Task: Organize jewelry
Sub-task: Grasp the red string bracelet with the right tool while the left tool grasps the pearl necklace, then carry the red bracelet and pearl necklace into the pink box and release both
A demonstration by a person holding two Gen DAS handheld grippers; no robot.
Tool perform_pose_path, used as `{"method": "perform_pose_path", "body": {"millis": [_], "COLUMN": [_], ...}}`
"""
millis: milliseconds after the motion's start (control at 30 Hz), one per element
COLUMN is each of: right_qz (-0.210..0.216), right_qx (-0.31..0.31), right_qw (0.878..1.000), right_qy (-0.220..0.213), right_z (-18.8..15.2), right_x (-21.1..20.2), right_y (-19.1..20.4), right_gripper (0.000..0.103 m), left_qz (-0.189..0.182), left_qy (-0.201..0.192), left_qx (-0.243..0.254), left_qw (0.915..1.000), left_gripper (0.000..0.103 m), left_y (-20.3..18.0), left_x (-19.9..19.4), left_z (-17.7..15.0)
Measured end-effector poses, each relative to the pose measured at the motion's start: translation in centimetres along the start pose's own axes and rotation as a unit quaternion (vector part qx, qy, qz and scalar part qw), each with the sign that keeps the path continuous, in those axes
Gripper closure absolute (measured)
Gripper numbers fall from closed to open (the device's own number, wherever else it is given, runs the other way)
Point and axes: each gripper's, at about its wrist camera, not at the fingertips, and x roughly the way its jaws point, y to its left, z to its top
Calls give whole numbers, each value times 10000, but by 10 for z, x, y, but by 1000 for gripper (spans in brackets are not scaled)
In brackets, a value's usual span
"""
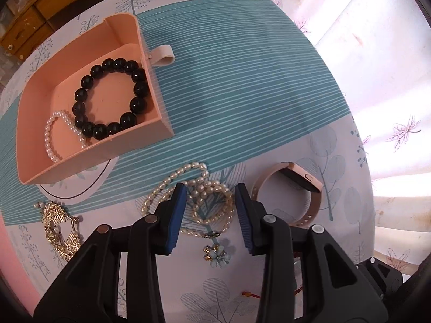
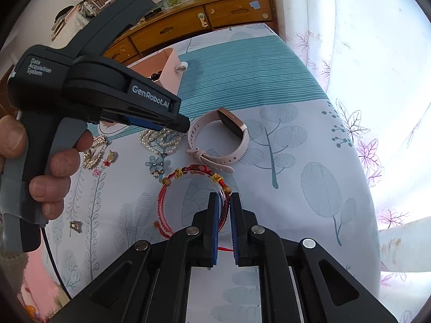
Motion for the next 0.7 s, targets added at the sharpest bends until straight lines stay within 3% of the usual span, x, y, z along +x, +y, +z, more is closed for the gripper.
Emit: {"method": "perform_pose_path", "body": {"millis": [167, 300, 433, 600, 667, 700], "right_qz": [-14, -5, -7, 34, 30, 32], "right_qx": [63, 137, 182, 258, 266, 271], "right_qw": [10000, 9999, 9998, 9997, 9996, 9996], "right_qy": [-2, -1, -23, -29, -24, -23], "right_z": [0, 0, 0, 0, 0, -1], "right_x": [0, 0, -2, -3, -3, -3], "right_y": [-2, -4, -5, -7, -7, -7], "right_gripper": [95, 95, 95, 95, 95, 95], "left_qz": [268, 221, 196, 34, -93, -186], "left_qy": [157, 357, 479, 432, 338, 349], "left_qx": [188, 163, 239, 57, -58, -128], "left_qw": [9993, 9990, 9984, 9990, 9994, 9991], "left_gripper": [68, 69, 82, 89, 101, 101], "left_y": [-19, -25, -27, -19, -15, -14], "left_x": [11, 17, 19, 15, 11, 10], "left_z": [7, 14, 17, 18, 19, 19]}}
